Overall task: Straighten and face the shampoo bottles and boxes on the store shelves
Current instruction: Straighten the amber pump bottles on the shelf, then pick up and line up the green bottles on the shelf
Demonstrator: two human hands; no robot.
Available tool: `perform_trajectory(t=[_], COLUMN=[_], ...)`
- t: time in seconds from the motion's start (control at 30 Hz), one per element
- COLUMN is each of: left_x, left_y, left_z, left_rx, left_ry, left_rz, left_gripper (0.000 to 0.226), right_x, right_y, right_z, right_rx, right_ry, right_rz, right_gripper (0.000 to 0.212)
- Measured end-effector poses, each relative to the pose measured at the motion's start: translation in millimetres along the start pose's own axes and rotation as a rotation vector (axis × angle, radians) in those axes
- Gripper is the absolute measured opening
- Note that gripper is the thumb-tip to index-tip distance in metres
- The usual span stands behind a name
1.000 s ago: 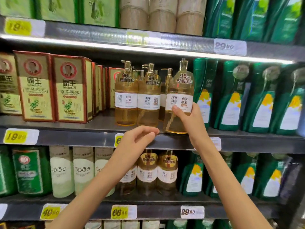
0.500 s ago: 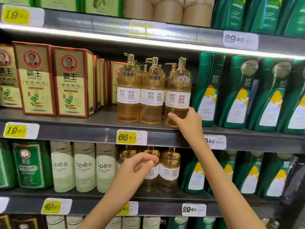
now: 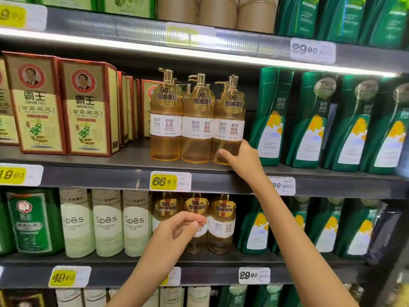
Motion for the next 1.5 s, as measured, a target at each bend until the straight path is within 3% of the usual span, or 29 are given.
perform_trajectory(t=[0.07,0.13,0.2,0.37,0.53,0.77,0.93,1.0,1.07,1.13,1.23,1.4,1.5], left_x=[-1.7,-2.9,-2.4,0.8,2.7,13.7,25.7,27.9,29.5,28.6,13.5,-18.9,-26.1], left_y=[2.2,4.7,4.6,1.4,6.5,13.9,12.6,13.6,14.6,17.6,29.8,59.0,72.3], left_z=[-0.7,-4.5,-8.6,-5.4,-1.6,11.5,29.1,42.0,57.8,72.7,87.7,91.3,85.2], left_rx=[-0.024,-0.046,-0.036,-0.007,-0.005,-0.040,-0.039,-0.056,-0.113,-0.170,-0.168,-0.226,-0.328], left_ry=[-0.007,-0.003,0.001,-0.006,0.014,0.025,0.072,0.122,0.202,0.271,0.282,0.246,0.391], left_rz=[-0.001,0.001,0.014,0.009,-0.022,0.030,0.115,0.096,0.064,0.035,-0.026,-0.094,-0.170], left_gripper=[0.020,0.020,0.021,0.020,0.018,0.019,0.021,0.025,0.041,0.053,0.046,0.035,0.037], right_x=[3.2,11.5,20.3,30.2,39.6,37.5,30.9,31.0,31.7,37.9,57.5,87.6,98.6], right_y=[10.2,20.8,21.0,-10.6,-35.9,-33.4,17.1,50.3,88.3,124.7,168.1,210.9,223.6], right_z=[-11.0,-31.5,-52.2,-71.6,-64.6,-69.2,-93.9,-101.6,-100.6,-90.3,-65.5,-34.0,-27.7], right_rx=[0.123,0.365,0.489,0.316,0.161,0.186,0.085,0.008,-0.097,-0.144,-0.096,-0.099,-0.158], right_ry=[0.013,-0.103,-0.187,-0.210,-0.353,-0.535,-0.593,-0.663,-0.723,-0.724,-0.658,-0.442,-0.450], right_rz=[-0.054,-0.101,-0.085,-0.007,0.060,0.155,0.231,0.221,0.198,0.218,0.311,0.413,0.461], right_gripper=[0.040,0.033,0.043,0.070,0.043,0.043,0.051,0.043,0.035,0.045,0.057,0.031,0.034])
Point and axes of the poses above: each hand's wrist, its own y-axis away from the middle knuckle, its own z-axis out of the palm, x = y × z, the point moved 3 cm from there along -y, towards the middle knuckle, and after that the axes turned 7 degrees about z, right-handed, at the moved point
